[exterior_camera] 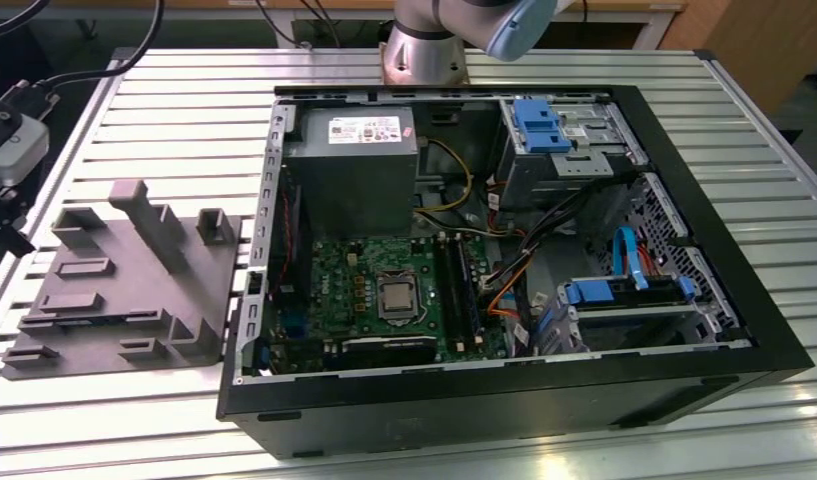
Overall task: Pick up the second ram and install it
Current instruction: 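Pick up the second ram and move it above second insertion slot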
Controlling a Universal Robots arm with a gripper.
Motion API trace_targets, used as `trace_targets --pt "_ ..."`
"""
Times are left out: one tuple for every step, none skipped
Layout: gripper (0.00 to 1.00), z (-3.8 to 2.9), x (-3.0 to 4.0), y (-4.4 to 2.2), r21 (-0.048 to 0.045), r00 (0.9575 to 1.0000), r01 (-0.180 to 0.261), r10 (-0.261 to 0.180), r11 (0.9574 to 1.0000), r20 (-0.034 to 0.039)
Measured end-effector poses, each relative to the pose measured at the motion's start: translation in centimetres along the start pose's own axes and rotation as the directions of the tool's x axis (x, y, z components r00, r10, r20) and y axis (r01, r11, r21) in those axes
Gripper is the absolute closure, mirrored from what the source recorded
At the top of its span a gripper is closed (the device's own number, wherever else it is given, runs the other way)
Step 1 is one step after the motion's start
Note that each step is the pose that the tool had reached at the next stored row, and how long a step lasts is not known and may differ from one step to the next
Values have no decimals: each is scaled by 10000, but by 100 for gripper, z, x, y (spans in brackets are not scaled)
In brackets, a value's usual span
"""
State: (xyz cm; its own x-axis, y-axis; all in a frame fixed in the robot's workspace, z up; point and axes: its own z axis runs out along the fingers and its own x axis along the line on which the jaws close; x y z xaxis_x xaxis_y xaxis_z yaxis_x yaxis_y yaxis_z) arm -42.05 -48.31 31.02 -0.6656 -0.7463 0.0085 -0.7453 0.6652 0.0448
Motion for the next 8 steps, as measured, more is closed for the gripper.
trace_targets --pt "89 0 0 0 2 9999 157 -157 9999 -7" --pt "89 0 0 0 2 9996 290 -290 9996 -13" --pt "89 0 0 0 3 9990 443 -443 9990 -20" --pt "89 0 0 0 4 9983 585 -585 9983 -26" --pt "89 0 0 0 5 9974 723 -723 9974 -33" --pt "89 0 0 0 6 9963 857 -857 9963 -38" --pt "89 0 0 0 6 9949 1007 -1007 9949 -44" --pt "89 0 0 0 7 9935 1140 -1140 9935 -51"
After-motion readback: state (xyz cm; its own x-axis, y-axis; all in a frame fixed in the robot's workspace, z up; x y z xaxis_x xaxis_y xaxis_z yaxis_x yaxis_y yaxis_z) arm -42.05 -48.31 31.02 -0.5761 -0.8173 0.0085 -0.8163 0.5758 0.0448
